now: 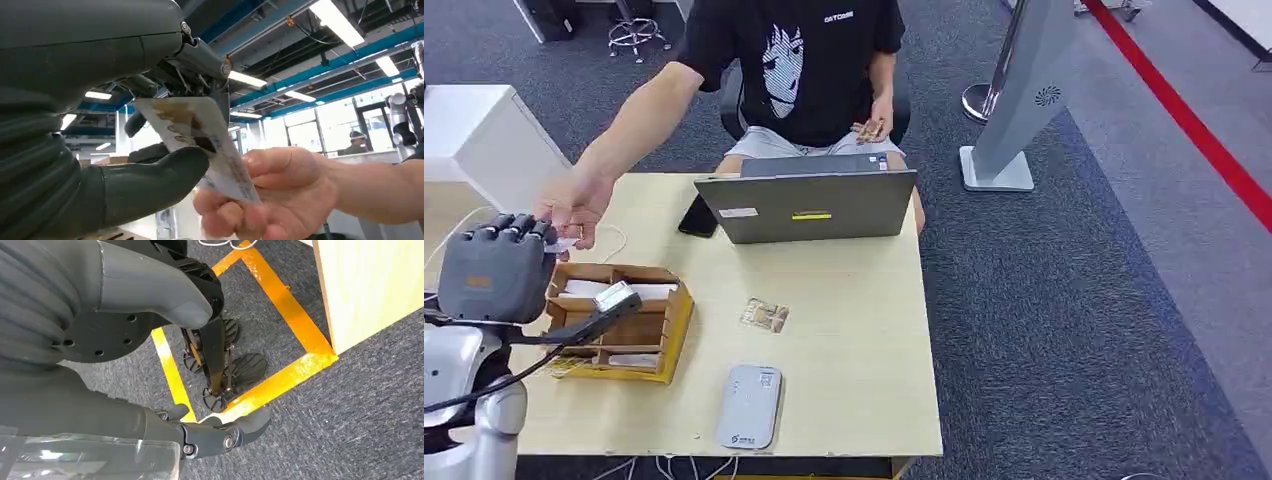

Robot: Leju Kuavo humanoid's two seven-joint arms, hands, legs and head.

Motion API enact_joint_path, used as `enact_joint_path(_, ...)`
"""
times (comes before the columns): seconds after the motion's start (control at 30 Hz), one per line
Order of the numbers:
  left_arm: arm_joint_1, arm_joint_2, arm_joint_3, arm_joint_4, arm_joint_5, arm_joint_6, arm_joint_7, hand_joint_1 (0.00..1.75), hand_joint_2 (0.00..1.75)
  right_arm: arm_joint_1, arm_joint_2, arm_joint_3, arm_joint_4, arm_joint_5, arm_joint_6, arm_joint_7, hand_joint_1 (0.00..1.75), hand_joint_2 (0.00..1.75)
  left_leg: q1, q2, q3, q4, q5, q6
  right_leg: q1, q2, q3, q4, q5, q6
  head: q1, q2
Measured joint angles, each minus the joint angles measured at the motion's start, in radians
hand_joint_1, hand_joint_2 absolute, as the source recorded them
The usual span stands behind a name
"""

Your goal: Pass the card to the sensor for recognition and then transmit it.

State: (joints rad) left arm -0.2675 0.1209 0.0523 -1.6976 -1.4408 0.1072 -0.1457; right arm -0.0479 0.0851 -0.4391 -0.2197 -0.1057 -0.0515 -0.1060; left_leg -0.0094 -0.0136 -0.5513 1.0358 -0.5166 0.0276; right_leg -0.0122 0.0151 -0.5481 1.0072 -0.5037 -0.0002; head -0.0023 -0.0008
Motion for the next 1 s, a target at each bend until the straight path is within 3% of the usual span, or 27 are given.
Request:
enact_joint_path(0.17, 0.057, -0.007, -0.056, -0.038, 0.012, 0.0, -0.036, 1.75, 1.75, 0.0, 0.0, -0.002, 0.0, 0.001, -0.001, 0.0, 0.0, 1.75, 0.0, 0.0, 0.0, 0.0, 0.0, 0.001, 0.0, 0.0, 0.0, 0.0, 0.0, 0.0, 0.0, 0.0)
enact_joint_path(0.27, 0.098, 0.003, -0.142, -0.05, 0.013, -0.004, -0.055, 1.75, 1.75, 0.0, 0.0, -0.007, 0.0, 0.005, -0.007, 0.0, 0.0, 1.75, -0.001, 0.0, 0.0, 0.0, -0.001, 0.001, 0.0, 0.0, 0.0, -0.001, 0.0, 0.0, 0.0, 0.0)
enact_joint_path(0.37, 0.118, 0.047, -0.251, -0.04, 0.035, -0.003, -0.065, 1.75, 1.75, 0.0, 0.0, -0.013, 0.0, 0.015, -0.012, -0.002, 0.0, 1.75, -0.001, 0.0, 0.0, 0.0, -0.001, 0.001, 0.0, 0.0, -0.001, -0.001, 0.0, 0.0, 0.0, 0.0)
enact_joint_path(0.6, 0.115, 0.107, -0.415, 0.058, 0.063, -0.008, -0.063, 1.75, 1.75, 0.0, 0.0, -0.027, 0.0, 0.044, -0.007, -0.006, 0.0, 1.75, 0.0, 0.0, 0.0, 0.0, 0.0, 0.001, 0.0, 0.0, 0.0, 0.0, 0.0, 0.0, 0.0, 0.0)
enact_joint_path(1.0, 0.096, 0.111, -0.552, 0.227, 0.061, -0.005, -0.06, 1.75, 1.75, 0.0, 0.0, -0.033, 0.0, 0.089, -0.001, -0.003, 0.0, 1.75, -0.001, 0.0, 0.0, 0.0, -0.001, 0.001, 0.0, 0.0, -0.001, 0.0, 0.0, 0.0, 0.0, 0.0)
